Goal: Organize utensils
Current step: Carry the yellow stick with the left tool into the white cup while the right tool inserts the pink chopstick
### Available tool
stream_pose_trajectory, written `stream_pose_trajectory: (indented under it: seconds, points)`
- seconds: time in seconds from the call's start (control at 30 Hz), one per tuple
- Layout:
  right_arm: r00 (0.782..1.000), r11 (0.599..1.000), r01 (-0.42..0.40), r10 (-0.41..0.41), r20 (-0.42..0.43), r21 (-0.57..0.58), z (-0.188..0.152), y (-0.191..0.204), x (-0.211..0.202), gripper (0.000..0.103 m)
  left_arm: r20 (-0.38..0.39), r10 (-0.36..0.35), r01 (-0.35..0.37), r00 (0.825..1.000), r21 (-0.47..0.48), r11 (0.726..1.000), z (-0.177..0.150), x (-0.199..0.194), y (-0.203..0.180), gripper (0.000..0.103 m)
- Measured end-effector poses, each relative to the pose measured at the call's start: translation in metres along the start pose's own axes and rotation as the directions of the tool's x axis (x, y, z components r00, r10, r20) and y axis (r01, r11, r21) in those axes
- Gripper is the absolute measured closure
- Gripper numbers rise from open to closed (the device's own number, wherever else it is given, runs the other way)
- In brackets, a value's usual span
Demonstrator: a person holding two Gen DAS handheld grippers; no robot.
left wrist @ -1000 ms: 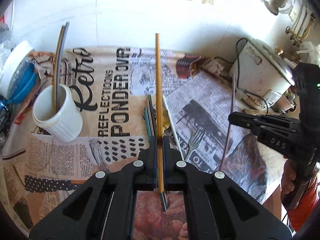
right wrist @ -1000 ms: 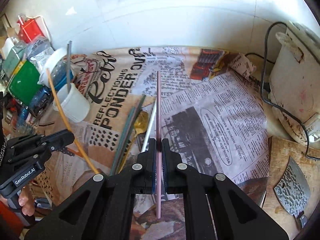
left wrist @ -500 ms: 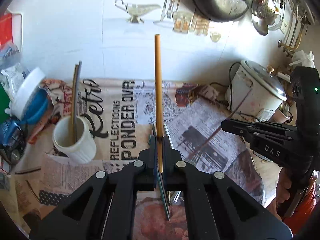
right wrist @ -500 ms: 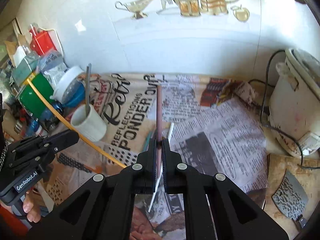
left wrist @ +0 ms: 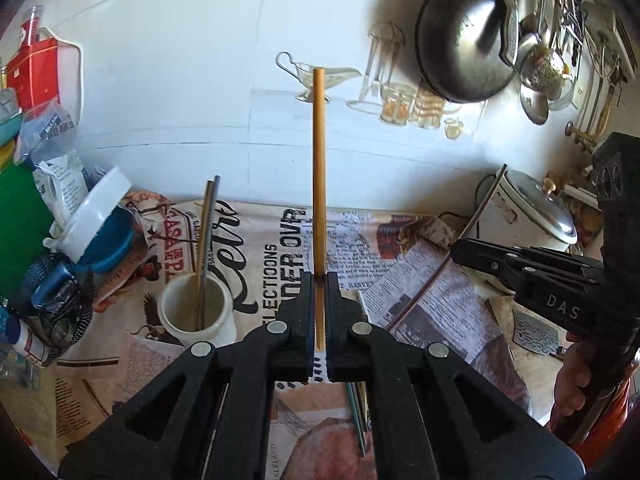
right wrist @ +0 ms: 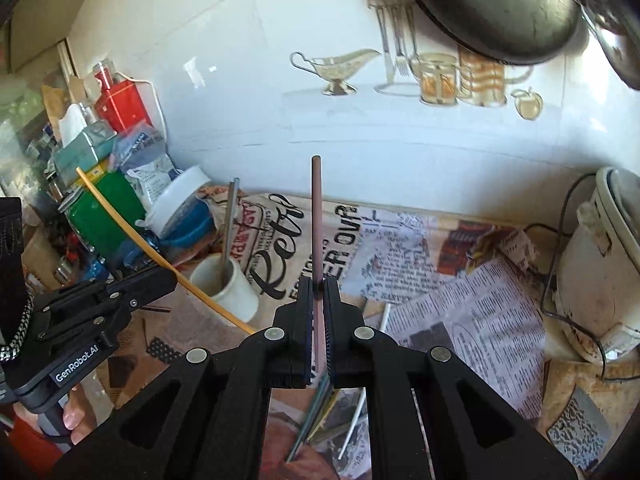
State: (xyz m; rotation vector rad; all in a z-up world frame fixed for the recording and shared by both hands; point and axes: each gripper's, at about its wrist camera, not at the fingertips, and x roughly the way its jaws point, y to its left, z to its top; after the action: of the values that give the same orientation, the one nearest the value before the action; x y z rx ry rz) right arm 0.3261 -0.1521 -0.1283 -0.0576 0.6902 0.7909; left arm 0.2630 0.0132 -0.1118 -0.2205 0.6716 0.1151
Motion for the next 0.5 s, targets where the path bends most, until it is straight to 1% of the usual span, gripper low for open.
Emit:
stream_pose_trajectory:
  seconds: [0.27, 0.5]
  points:
    - [0.998, 0.999, -0.037, 0.039, 0.039, -0.035, 0.024, 0.033, 0.004, 0.098, 0.051, 0.039, -0.038, 0.998, -0.016, 0.999, 0.016, -0.014, 0.033, 0.101]
    - [0.996, 0.997, -0.063, 0.065, 0.065, -0.041, 0.047, 0.058, 0.018, 0.098, 0.067, 0.052, -0.050, 0.996, -0.037, 0.998, 0.030, -0.017, 0.067, 0.101]
